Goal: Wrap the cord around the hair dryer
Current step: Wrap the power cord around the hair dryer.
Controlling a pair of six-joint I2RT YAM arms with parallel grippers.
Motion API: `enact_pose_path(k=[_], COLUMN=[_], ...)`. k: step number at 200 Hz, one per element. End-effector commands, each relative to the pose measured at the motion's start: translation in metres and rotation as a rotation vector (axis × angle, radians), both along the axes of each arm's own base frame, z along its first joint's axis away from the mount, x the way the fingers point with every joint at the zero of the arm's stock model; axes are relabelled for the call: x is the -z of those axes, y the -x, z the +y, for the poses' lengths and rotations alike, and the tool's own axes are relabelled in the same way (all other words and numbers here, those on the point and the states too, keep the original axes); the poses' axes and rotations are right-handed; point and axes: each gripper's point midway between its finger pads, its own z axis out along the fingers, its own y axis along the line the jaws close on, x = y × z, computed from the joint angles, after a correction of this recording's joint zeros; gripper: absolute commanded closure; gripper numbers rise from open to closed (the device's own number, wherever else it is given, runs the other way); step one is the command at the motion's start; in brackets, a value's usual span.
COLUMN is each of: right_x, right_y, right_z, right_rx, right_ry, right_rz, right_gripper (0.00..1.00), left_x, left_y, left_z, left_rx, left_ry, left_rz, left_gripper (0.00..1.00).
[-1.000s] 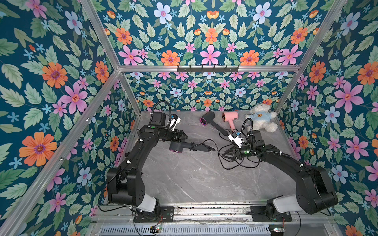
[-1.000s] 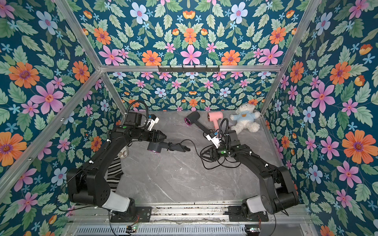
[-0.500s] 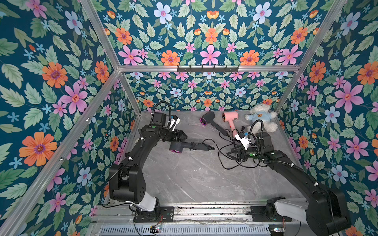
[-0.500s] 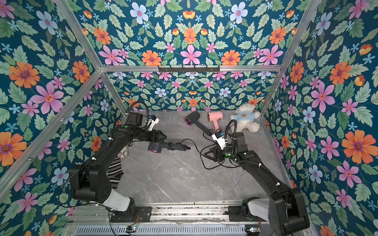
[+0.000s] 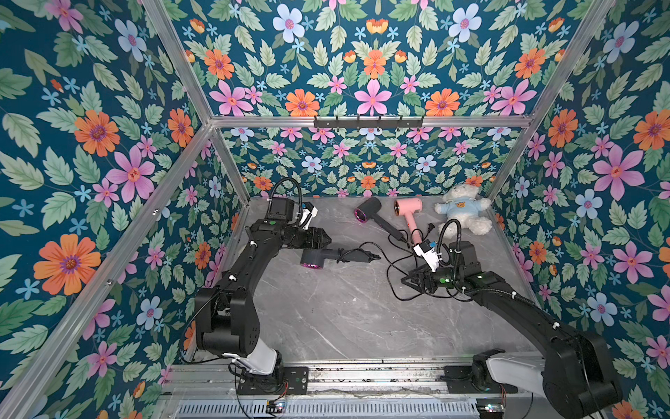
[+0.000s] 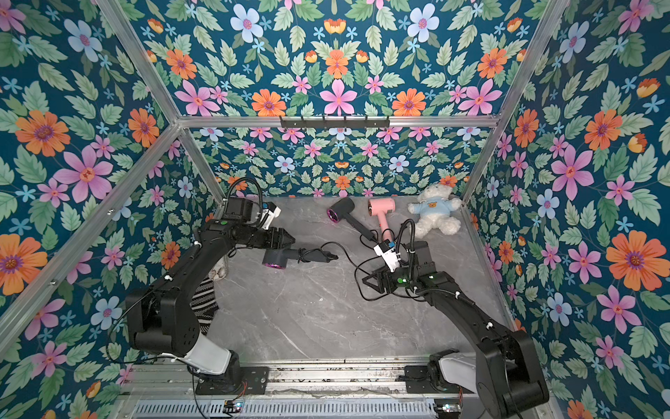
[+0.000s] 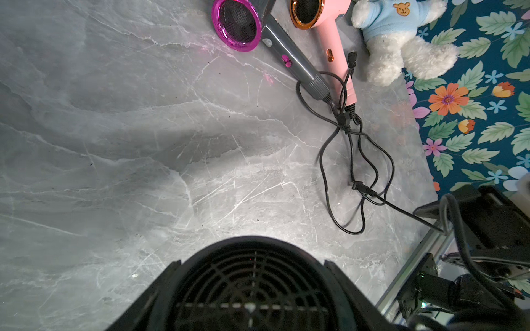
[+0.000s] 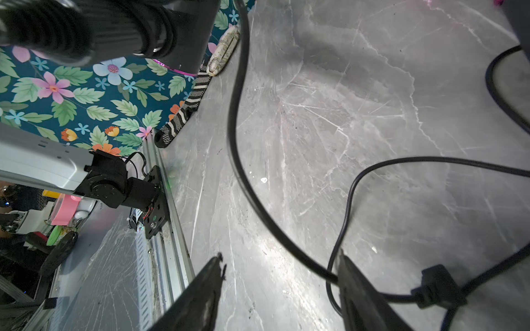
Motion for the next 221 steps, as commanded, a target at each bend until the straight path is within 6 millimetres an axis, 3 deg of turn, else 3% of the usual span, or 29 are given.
enact_pose_path(k=[1,30,44,56,75,95,130,155,177,205,221], right_x=[0.002,0.006,0.008,0.008,0.014,0.025,0.024,0.037,0.051,0.054,0.055], right_y=[-0.011,-0.018,-0.021,-0.023,-0.025,-0.028,-0.052,-0.066,-0.060,-0.043,-0.032], right_z=[0.002,0.004,0.005,0.005,0.003,0.002,0.009,0.017,0.031,0.048,0.053], right_rx=[-0.001,0.004,0.005,0.012,0.048,0.081,0.143,0.172,0.147,0.104,0.087], right_ry=[0.018,0.011,0.012,0.013,0.014,0.033,-0.003,0.049,0.116,0.132,0.147], right_rz=[-0.041,-0.039,-0.032,-0.025,0.021,0.114,0.194,0.293,0.352,0.395,0.418], right_gripper=[0.37,0.41,0.49,0.60,0.88,1.00,1.00,1.00,1.00,1.00,1.00], left_x=[-0.008,-0.007,-0.006,-0.006,-0.009,-0.019,-0.027,-0.058,-0.076,-0.067,-0.048], left_y=[-0.002,-0.001,-0.001,-0.002,-0.002,-0.003,0.004,0.001,-0.011,-0.038,-0.052], left_z=[-0.003,-0.003,-0.004,-0.003,-0.008,-0.020,-0.029,-0.035,-0.034,-0.019,-0.002], left_rx=[0.000,-0.001,0.000,-0.006,-0.009,-0.007,0.030,0.016,-0.049,-0.242,-0.384], left_ry=[0.025,0.030,0.034,0.036,0.086,0.216,0.306,0.463,0.566,0.642,0.652], left_rz=[-0.025,-0.020,-0.019,-0.016,-0.013,-0.026,-0.058,-0.127,-0.147,-0.124,-0.095], left_gripper=[1.00,1.00,1.00,1.00,1.00,1.00,1.00,1.00,1.00,1.00,1.00])
